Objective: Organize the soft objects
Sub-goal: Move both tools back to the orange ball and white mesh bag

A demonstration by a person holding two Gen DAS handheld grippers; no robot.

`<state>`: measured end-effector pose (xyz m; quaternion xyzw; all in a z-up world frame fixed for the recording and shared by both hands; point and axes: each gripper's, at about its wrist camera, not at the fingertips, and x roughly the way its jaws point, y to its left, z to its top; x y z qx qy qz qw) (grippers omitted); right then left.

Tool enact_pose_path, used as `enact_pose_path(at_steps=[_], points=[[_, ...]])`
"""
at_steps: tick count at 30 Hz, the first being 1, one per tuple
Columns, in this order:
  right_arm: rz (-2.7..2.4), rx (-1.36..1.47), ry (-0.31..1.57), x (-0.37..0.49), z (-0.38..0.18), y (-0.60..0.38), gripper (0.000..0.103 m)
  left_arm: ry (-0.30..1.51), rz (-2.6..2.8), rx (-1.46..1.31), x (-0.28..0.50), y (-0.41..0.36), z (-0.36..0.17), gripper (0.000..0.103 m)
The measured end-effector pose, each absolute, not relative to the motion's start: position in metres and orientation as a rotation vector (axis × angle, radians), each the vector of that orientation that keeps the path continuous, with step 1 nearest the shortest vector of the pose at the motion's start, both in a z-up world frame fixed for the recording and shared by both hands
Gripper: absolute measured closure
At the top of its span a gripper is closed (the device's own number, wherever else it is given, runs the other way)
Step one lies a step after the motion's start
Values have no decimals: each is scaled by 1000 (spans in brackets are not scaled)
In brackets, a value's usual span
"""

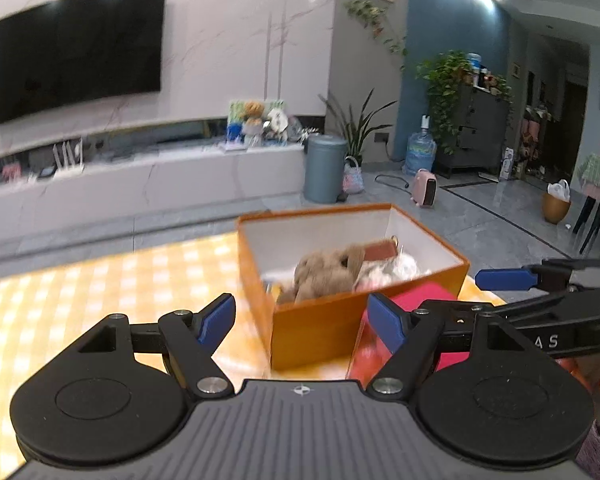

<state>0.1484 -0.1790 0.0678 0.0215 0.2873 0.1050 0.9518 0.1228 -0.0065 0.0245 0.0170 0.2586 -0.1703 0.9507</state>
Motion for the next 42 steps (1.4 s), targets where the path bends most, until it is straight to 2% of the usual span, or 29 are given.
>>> enact_pose_path(at_steps=[10, 21, 31, 35, 42], points=[[283, 34, 629, 119, 35, -135, 19, 627, -264, -26, 100, 41, -5, 15], [369, -7, 747, 143, 6, -82, 19, 715, -132, -124, 99, 107, -27, 17], [419, -94, 851, 177, -22, -38, 18, 819, -154, -169, 126, 152, -41, 19], [451, -117, 874, 193, -33, -20, 11, 850, -158, -170, 141, 162, -44, 19], [485, -150, 904, 215, -50, 1, 11, 964, -100, -260, 177, 168, -65, 19]])
